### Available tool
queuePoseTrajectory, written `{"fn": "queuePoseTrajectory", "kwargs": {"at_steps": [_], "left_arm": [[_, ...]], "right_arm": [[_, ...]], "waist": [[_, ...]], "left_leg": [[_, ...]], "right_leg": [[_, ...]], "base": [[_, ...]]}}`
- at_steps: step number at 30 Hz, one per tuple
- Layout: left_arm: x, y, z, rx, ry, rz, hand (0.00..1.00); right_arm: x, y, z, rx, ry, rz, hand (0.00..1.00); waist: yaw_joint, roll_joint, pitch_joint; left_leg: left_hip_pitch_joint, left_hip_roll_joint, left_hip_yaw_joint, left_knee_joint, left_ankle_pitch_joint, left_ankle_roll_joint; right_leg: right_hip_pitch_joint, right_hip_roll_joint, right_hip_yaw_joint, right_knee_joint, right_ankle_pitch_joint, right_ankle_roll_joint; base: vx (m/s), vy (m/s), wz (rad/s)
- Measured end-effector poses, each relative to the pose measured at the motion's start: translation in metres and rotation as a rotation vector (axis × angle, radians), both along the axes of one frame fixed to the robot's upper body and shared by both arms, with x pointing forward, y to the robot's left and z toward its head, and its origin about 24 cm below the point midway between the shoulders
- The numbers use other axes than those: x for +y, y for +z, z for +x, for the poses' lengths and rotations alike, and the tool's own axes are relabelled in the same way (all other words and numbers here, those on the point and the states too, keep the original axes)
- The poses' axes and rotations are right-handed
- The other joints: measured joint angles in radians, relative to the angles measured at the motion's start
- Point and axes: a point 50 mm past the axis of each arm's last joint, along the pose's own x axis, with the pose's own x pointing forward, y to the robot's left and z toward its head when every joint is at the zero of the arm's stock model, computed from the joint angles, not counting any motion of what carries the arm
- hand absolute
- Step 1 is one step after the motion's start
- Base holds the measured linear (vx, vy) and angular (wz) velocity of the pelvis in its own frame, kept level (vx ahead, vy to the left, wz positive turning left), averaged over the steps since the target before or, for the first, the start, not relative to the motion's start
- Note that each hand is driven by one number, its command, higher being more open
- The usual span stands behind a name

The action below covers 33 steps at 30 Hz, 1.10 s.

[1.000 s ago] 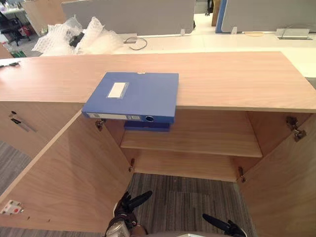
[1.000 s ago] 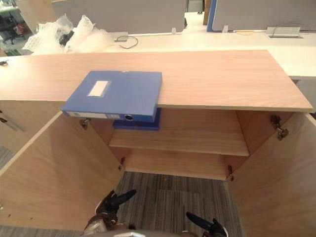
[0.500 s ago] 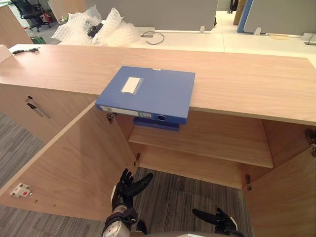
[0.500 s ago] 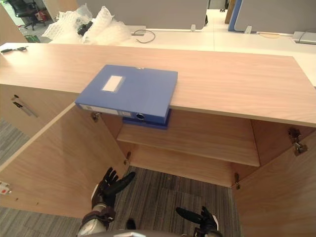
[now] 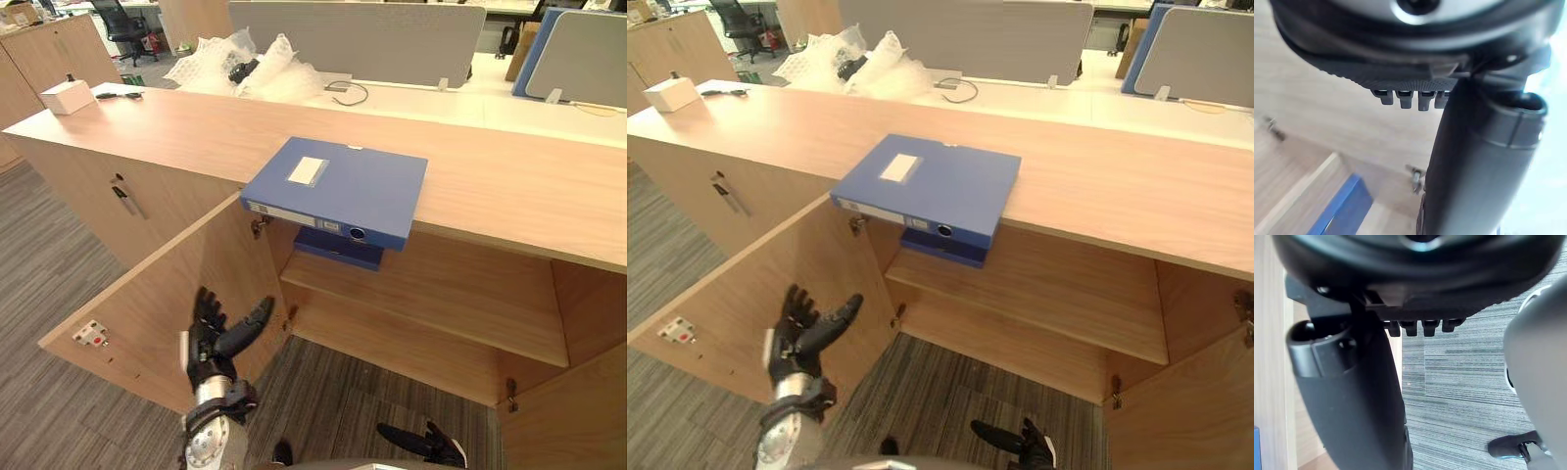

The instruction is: Walk over to the cabinet, pick up the folder, carry it to the office cabinet, place the folder inside the office cabinet, then close the office cabinet door

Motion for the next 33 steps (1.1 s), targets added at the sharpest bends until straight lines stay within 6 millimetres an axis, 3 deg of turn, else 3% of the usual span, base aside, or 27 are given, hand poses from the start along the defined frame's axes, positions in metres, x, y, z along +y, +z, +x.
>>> {"fn": "queuePoseTrajectory", "kwargs": {"at_steps": [4,8,15,18,21,26,33], "left_arm": [[0.011,0.021,-0.002,-0.029,0.121,0.173,1.00],[0.010,0.055,-0.001,-0.108,0.171,0.484,1.00],[-0.012,0.090,0.018,-0.297,-0.021,0.891,1.00],[-0.015,0.094,0.029,-0.333,-0.096,1.048,1.00],[-0.009,0.085,0.039,-0.298,-0.201,1.208,1.00],[0.004,0.069,0.042,-0.204,-0.297,1.303,1.00],[0.015,0.070,0.044,-0.177,-0.325,1.405,1.00]], "right_arm": [[0.004,0.000,-0.004,0.010,-0.017,-0.010,1.00],[0.006,-0.001,-0.005,0.018,-0.011,-0.020,1.00],[-0.003,-0.007,-0.010,0.079,0.042,-0.051,1.00],[-0.012,-0.007,-0.006,0.086,0.034,-0.060,1.00],[-0.019,-0.007,-0.003,0.087,0.035,-0.061,1.00],[-0.023,-0.007,-0.003,0.094,0.030,-0.059,1.00],[-0.029,-0.007,-0.002,0.097,0.047,-0.068,1.00]], "waist": [[0.004,-0.013,-0.013],[0.004,-0.018,-0.025],[0.000,0.016,-0.070],[-0.018,0.039,-0.076],[-0.028,0.062,-0.071],[-0.029,0.069,-0.066],[-0.029,0.061,-0.047]], "left_leg": [[0.001,0.000,0.000,0.000,0.000,0.000],[0.007,0.001,0.003,0.000,-0.001,0.000],[0.004,0.021,0.043,-0.005,-0.003,-0.007],[0.003,0.031,0.052,-0.005,-0.001,-0.011],[0.006,0.042,0.044,-0.007,0.000,-0.011],[0.006,0.054,0.030,-0.008,0.000,-0.011],[0.006,0.056,0.019,-0.003,0.000,-0.012]], "right_leg": [[0.002,0.000,0.000,-0.003,0.000,0.000],[0.007,0.000,0.004,-0.007,0.001,0.000],[-0.021,0.025,0.063,-0.022,0.010,-0.012],[-0.029,0.038,0.079,-0.025,0.016,-0.021],[-0.025,0.053,0.085,-0.035,0.020,-0.031],[-0.022,0.068,0.091,-0.049,0.021,-0.042],[-0.017,0.074,0.097,-0.064,0.024,-0.048]], "base": [[0.00,0.000,0.00],[-0.02,0.003,-0.01],[-0.03,0.002,-0.18],[-0.02,-0.017,-0.17],[0.00,-0.036,-0.06],[0.01,-0.027,-0.05],[0.00,0.000,0.00]]}}
